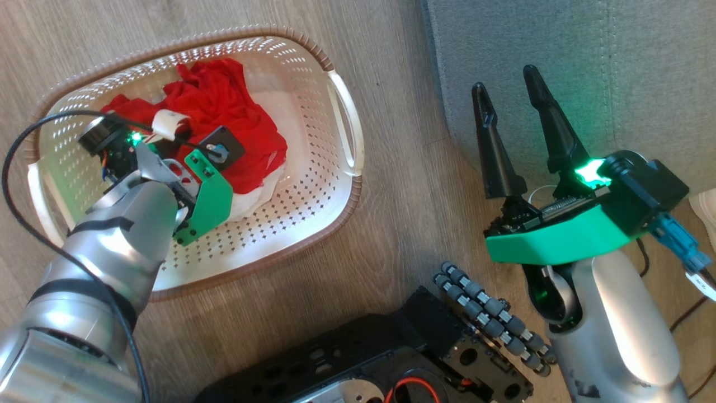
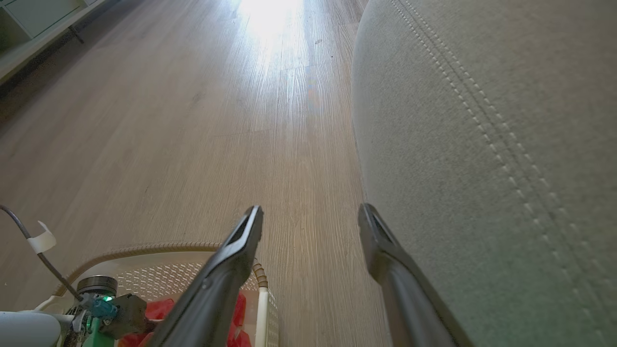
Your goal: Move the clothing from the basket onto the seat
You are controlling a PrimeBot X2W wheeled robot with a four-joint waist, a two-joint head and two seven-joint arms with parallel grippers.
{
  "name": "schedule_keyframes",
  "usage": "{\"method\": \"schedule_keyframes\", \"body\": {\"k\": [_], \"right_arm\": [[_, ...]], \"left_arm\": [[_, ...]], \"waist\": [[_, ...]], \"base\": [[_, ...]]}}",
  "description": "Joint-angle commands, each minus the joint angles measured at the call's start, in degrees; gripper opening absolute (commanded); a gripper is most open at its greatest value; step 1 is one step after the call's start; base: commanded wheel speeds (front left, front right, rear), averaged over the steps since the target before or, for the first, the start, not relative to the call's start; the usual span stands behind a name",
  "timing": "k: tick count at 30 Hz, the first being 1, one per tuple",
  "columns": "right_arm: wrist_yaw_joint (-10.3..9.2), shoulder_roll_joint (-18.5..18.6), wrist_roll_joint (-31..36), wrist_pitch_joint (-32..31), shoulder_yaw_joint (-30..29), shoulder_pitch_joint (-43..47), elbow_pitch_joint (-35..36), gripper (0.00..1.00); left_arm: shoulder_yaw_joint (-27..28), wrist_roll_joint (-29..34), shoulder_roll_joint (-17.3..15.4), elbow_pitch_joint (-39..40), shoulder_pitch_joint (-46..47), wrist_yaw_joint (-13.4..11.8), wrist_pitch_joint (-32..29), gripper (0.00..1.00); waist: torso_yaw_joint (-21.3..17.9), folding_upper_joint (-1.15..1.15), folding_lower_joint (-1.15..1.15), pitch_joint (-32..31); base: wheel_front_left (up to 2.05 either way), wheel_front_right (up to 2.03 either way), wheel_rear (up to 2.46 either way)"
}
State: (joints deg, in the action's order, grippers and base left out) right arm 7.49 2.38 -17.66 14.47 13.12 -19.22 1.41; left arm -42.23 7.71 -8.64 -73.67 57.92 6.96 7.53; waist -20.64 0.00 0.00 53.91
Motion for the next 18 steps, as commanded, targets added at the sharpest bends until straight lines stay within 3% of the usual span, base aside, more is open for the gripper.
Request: {"method": "schedule_keyframes", "body": {"k": [1,3,4,5,6,7,18], "right_arm": [[0.00,0.5,-0.4,0.5,1.1,3.3,1.7,1.00],[0.00,0.5,-0.5,0.5,1.1,3.3,1.6,1.00],[0.00,0.5,-0.5,0.5,1.1,3.2,1.6,1.00],[0.00,0.5,-0.5,0.5,1.1,3.2,1.6,1.00],[0.00,0.5,-0.5,0.5,1.1,3.2,1.6,1.00],[0.00,0.5,-0.5,0.5,1.2,3.1,1.6,1.00],[0.00,0.5,-0.2,0.5,1.6,0.2,0.4,1.00]], "left_arm": [[1.4,-1.0,-0.9,0.0,-1.1,0.3,-0.9,1.00],[1.4,-1.5,-0.8,-0.1,-1.1,0.4,-1.6,1.00],[1.5,-2.0,-0.7,-0.1,-1.2,0.4,-2.0,0.52],[1.7,-2.6,-0.5,-0.1,-1.3,0.4,-2.3,0.26],[1.7,-2.6,-0.5,-0.1,-1.3,0.4,-2.3,0.26],[1.9,-3.1,-0.4,-0.2,-1.3,0.4,-2.3,0.00],[1.4,-7.0,0.0,-0.3,-1.6,0.5,-0.1,0.00]], "waist": [[-0.1,0.00,0.00,0.1],[-0.1,0.00,0.00,0.2],[0.0,0.00,0.00,0.3],[0.0,0.00,0.00,0.3],[0.0,0.00,0.00,0.3],[0.1,0.00,0.00,0.3],[1.3,0.00,0.00,-0.7]], "base": [[0.00,0.00,0.00],[0.00,0.00,0.00],[0.00,0.00,0.00],[0.00,0.00,0.00],[0.00,0.00,0.00],[0.00,0.00,0.00],[0.00,0.00,0.00]]}}
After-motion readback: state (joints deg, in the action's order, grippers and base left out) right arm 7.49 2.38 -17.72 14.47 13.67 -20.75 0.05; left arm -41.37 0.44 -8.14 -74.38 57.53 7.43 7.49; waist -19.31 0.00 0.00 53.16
